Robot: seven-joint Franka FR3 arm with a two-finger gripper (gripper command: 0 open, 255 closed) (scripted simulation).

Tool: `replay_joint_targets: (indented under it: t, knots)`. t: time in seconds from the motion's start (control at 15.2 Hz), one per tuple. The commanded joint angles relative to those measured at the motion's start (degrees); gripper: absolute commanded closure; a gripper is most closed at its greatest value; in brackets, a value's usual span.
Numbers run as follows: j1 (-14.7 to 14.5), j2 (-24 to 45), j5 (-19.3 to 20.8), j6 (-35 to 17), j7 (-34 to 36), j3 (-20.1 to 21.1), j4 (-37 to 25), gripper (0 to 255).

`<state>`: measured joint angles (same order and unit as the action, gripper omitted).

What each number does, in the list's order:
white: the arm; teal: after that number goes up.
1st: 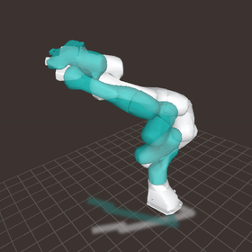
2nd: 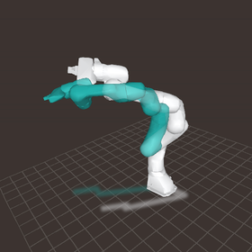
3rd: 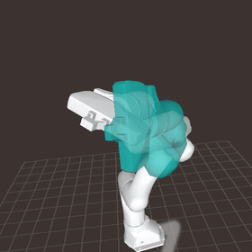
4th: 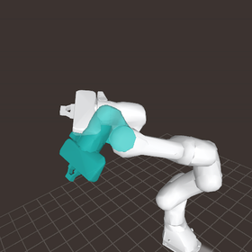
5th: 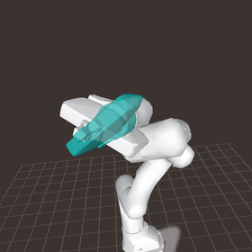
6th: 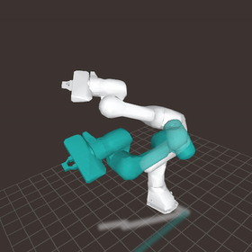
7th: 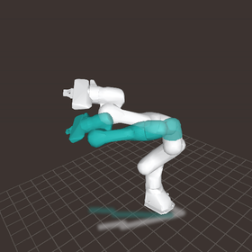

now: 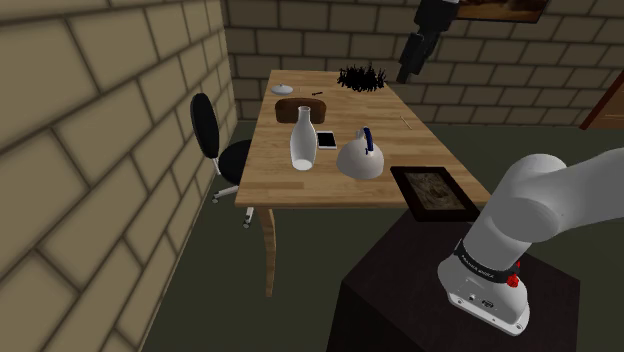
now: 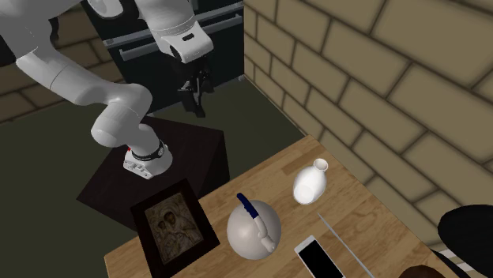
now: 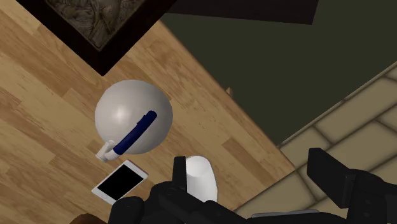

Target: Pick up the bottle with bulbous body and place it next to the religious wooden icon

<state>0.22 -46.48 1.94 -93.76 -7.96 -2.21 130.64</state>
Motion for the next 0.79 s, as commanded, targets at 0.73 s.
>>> replay_joint_targets:
  t: [0.73]
  knots:
    - [-0.55, 21.92, -1.14, -14.62, 1.13, -0.38, -6.01, 0]
